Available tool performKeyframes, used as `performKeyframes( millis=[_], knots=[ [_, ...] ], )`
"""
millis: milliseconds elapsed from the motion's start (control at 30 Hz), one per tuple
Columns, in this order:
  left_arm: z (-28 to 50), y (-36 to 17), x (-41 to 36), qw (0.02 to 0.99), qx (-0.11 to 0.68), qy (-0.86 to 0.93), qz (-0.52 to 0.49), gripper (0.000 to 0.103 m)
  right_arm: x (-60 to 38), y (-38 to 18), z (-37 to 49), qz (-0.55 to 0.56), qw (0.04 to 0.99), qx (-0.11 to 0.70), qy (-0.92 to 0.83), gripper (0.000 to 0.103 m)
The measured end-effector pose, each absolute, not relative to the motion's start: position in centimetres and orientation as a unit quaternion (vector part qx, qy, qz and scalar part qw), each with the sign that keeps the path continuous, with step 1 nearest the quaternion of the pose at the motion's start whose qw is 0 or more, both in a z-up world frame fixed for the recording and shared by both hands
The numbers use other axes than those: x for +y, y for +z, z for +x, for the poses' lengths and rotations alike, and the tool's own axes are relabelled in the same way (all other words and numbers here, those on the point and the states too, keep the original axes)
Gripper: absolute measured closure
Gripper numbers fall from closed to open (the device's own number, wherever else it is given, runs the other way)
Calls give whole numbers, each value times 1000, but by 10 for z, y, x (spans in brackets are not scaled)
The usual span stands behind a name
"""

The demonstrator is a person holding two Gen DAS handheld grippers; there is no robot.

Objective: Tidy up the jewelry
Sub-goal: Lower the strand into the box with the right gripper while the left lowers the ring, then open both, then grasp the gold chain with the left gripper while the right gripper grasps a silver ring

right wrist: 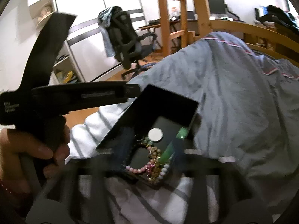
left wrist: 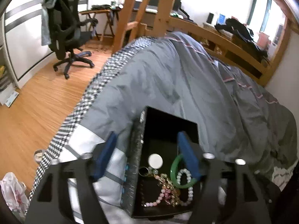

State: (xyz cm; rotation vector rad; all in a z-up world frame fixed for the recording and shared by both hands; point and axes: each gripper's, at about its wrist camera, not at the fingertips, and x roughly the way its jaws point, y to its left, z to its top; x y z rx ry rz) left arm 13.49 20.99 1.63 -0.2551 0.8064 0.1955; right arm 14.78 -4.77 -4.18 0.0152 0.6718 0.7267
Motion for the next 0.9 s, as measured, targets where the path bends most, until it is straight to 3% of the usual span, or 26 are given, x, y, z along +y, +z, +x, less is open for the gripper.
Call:
performKeyframes(
  millis=[33,100,467,900],
  knots=[
    [133,18,211,909,385,105,-124,18,-53,-39,148,18,887,314,338,5],
    [131,22,214,912,372,121,-125,8,-63,-36,154,29,890,321,322,4],
    [132,29,187,925,361,89,-79,7,-144,-27,161,33,919,327,218,4],
    [120,26,91,938,347,-22,9,7,-276,-39,115,12,924,368,100,4]
  ],
)
